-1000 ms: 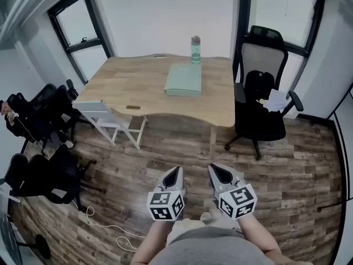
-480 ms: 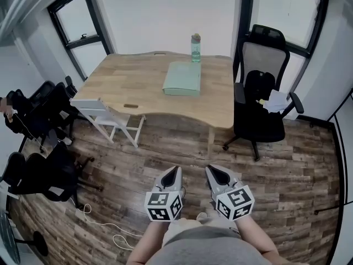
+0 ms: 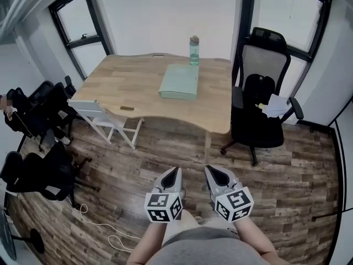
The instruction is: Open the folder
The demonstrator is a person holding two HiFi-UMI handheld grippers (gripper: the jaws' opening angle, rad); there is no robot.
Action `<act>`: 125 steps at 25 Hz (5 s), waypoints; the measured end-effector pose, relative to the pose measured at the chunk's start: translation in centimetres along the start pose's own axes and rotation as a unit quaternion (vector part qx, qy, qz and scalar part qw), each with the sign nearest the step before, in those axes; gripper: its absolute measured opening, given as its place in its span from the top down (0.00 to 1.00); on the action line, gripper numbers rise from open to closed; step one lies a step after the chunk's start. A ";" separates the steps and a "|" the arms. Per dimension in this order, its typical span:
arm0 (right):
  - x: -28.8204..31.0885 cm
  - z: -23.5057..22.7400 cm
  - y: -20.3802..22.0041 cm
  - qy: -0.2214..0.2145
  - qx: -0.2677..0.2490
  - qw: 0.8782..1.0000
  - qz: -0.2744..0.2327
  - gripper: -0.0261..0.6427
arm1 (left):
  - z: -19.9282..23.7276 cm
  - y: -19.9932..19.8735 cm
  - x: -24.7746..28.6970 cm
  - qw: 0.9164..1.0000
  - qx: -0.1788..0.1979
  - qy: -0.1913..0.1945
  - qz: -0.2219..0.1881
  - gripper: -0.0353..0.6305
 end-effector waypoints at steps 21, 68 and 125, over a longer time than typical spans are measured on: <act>7.8 -6.6 -1.9 0.008 0.010 1.000 0.011 0.96 | 4.2 -2.3 9.0 1.000 0.002 -0.005 0.016 0.94; 42.5 -26.7 -13.2 0.121 0.000 0.992 0.026 0.96 | 25.0 -12.9 44.9 0.985 0.091 0.132 0.070 0.94; 49.6 -36.4 -0.6 0.095 0.075 0.965 0.232 0.96 | 22.1 -1.2 55.7 0.812 0.502 0.207 0.215 0.61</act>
Point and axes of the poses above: the fingertips, and each gripper's own axes: x forward along the fingers, z to its left, y out of its underside, the point moved 5 cm from there along -x, backward along the fingers, and after that the axes turned 9 degrees about x, right-handed, at the moved point
